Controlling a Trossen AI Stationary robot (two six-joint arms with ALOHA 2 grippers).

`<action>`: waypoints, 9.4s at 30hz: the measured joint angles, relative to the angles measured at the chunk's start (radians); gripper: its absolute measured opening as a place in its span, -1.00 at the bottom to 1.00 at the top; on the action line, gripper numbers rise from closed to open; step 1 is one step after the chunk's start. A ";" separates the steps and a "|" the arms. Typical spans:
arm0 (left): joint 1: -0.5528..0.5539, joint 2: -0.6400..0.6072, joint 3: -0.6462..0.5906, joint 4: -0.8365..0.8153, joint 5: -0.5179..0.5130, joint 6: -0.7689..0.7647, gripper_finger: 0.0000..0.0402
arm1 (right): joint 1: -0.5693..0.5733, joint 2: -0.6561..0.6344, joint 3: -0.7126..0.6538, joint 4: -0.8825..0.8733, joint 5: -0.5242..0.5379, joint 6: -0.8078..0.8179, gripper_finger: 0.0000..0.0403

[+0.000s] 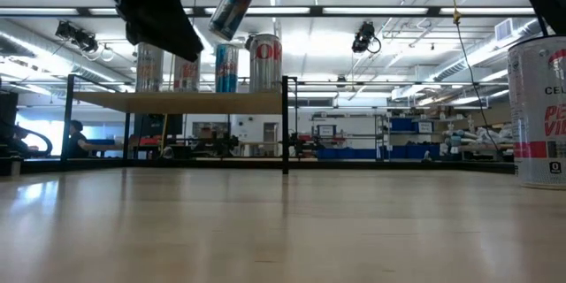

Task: Place canned beverage on shelf
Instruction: Put the blue soda can on the shelf aligned with the other blue can, then put the white-pink soda can on the shelf aligned with the other white-pink soda can

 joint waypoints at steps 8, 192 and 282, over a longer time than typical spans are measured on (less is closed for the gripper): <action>0.045 -0.133 0.001 -0.109 0.008 0.033 -0.22 | -0.017 0.033 0.040 0.018 -0.023 -0.019 0.25; 0.724 -0.349 0.000 -0.082 0.399 0.489 -0.90 | 0.009 0.188 -0.078 0.307 0.171 0.200 0.34; 0.724 -0.347 0.000 -0.246 0.399 0.463 -0.90 | 0.086 -0.018 -0.077 0.046 0.055 -0.074 0.63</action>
